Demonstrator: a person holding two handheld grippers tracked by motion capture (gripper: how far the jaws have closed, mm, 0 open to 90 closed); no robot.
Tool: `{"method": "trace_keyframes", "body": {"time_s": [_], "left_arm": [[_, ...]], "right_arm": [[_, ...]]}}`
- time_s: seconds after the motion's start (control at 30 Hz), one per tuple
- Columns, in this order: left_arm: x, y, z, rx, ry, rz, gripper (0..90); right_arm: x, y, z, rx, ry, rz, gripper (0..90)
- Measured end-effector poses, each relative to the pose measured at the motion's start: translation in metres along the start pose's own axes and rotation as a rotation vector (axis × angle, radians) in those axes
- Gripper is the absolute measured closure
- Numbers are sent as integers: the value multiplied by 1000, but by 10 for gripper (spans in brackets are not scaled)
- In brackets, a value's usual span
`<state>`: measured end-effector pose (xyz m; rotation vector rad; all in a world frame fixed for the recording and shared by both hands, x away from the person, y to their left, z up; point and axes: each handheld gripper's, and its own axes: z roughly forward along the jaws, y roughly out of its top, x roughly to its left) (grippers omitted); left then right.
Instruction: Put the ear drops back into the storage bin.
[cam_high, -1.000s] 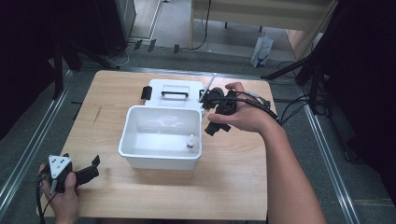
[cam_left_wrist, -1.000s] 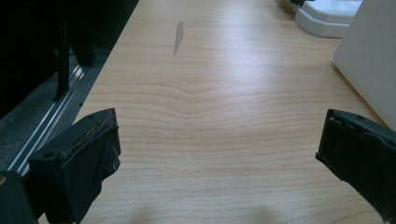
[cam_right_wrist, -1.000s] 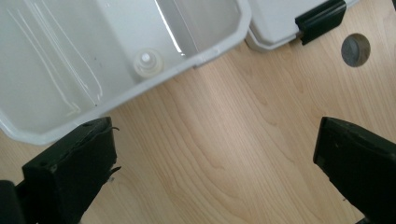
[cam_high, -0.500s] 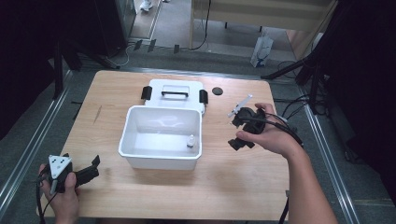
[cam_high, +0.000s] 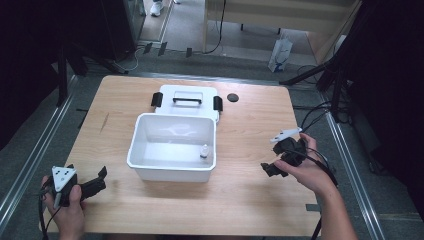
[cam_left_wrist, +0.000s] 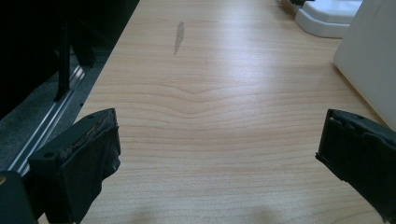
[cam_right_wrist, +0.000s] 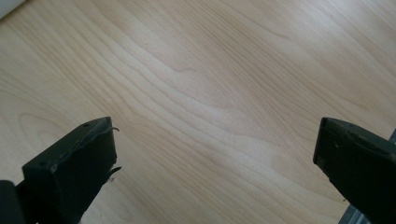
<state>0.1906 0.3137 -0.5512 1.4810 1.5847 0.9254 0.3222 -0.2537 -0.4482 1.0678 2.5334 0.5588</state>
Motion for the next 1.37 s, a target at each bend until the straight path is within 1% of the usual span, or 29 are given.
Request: {"method": "trace_keyframes", "body": {"time_s": [0.03,0.07,0.13,0.23,0.27,0.3,0.4,0.43,0.47,0.5,0.57,0.6,0.63,0.67,0.73,0.77,0.8,0.83,0.87,0.93,0.97,1.0,1.03,1.13,1.23,1.37], "left_arm": [[0,0,0,-3,1,0,1],[0,0,0,-3,0,1,0],[0,0,0,-3,1,3,0],[0,0,0,-3,1,4,0],[0,0,0,-3,2,5,0],[0,0,0,-3,3,5,0],[-1,0,0,-2,4,6,0],[-1,0,0,-2,5,6,1],[-1,0,0,-2,5,6,0],[-1,0,0,-2,6,7,0],[-1,0,0,-2,6,7,0],[-1,0,0,-3,6,6,1],[-1,0,0,-2,6,6,0],[-1,0,0,-2,7,7,0],[-1,0,-1,-3,7,7,1],[-1,0,-1,-3,7,7,1],[-1,0,-1,-3,7,8,0],[-1,-1,-1,-4,8,9,0],[-2,0,-1,-3,10,11,0],[-2,0,-1,-2,10,12,0],[-2,-1,-1,-3,10,14,0],[-2,-1,-1,-4,11,14,0],[-2,-1,-1,-4,11,14,0],[-2,0,-1,-2,11,11,0],[-2,0,-1,0,12,10,0],[-1,0,0,2,13,6,1]], "right_arm": [[-1,-5,1,-13,-4,19,0],[-2,-13,2,-42,-9,36,0],[-3,-27,5,-87,19,64,0],[-2,-45,10,-123,11,108,0],[-2,-54,12,-141,7,130,0],[-2,-59,14,-154,10,145,0],[-2,-81,18,-220,-4,217,0],[-2,-88,19,-240,-12,234,0],[-2,-88,19,-240,-12,234,0],[-1,-104,20,-290,-35,283,0],[-1,-114,21,-328,-42,323,0],[-1,-123,21,-355,-34,356,0],[0,-129,21,-375,-33,371,0],[1,-135,21,-392,-48,383,0],[3,-146,20,-423,-53,408,0],[3,-146,20,-423,-53,408,0],[5,-154,18,-452,-68,431,0],[6,-157,17,-466,-63,442,0],[7,-162,17,-477,-74,450,0],[8,-165,17,-481,-81,457,0],[9,-170,16,-512,-95,479,0],[10,-171,15,-527,-101,487,0],[10,-171,15,-527,-101,487,0],[12,-176,13,-568,-116,504,0],[11,-177,13,-583,-119,516,0],[11,-176,13,-582,-129,539,0]]}}
